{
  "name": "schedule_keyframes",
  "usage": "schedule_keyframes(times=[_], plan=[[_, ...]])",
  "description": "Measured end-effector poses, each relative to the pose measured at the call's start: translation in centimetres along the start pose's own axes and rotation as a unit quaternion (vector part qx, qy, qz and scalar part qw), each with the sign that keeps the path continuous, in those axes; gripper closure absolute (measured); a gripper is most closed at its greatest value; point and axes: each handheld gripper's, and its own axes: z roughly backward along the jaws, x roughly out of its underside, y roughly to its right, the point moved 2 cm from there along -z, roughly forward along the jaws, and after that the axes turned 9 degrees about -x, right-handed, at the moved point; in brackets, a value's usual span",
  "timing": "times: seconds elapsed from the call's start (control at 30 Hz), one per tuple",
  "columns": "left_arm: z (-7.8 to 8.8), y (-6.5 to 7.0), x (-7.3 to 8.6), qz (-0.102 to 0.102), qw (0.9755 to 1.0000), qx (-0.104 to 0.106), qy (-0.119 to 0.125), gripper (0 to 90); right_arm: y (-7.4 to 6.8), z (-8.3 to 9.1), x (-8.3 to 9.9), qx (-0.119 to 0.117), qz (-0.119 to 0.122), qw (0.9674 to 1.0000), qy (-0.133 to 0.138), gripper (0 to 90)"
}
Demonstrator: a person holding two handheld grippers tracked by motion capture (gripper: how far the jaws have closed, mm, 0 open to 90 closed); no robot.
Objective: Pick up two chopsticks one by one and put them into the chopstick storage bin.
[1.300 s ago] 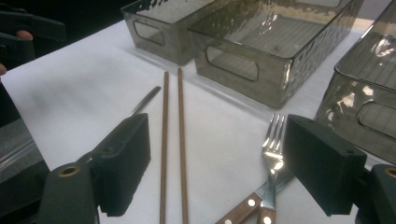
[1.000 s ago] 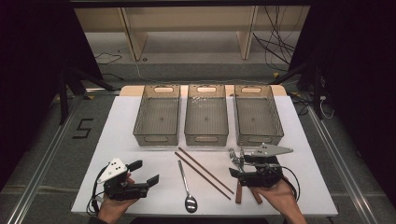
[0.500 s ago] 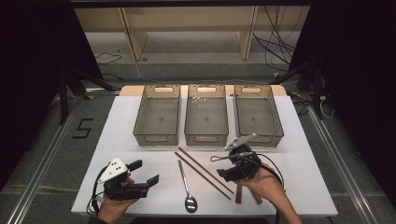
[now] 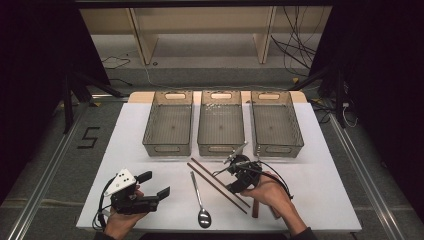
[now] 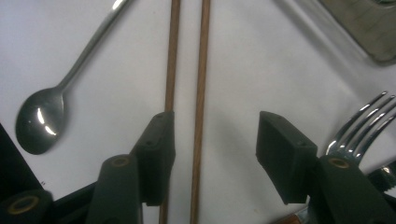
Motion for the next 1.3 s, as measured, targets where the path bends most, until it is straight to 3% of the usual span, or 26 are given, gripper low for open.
schedule_keyframes(times=[0.27, 0.63, 1.0, 1.3], plan=[[0.0, 0.0, 0.0, -0.003, 1.0000, 0.002, 0.001, 12.7, -0.1, -1.4, -0.2, -0.005, 0.001, 0.9991, -0.042, 59.6], [-0.1, 0.2, 0.0, -0.010, 0.9999, 0.001, 0.001, 12.7, 0.0, -2.5, -0.3, -0.022, -0.009, 0.9976, -0.064, 68.4], [-0.1, 0.1, 0.1, -0.011, 0.9999, 0.000, 0.000, 12.7, -0.2, -3.1, -0.4, 0.010, -0.006, 0.9971, -0.075, 79.0], [-0.2, 0.2, 0.1, -0.011, 0.9999, 0.001, -0.002, 12.9, -0.6, -3.3, -0.7, 0.013, -0.004, 0.9962, -0.086, 84.4]])
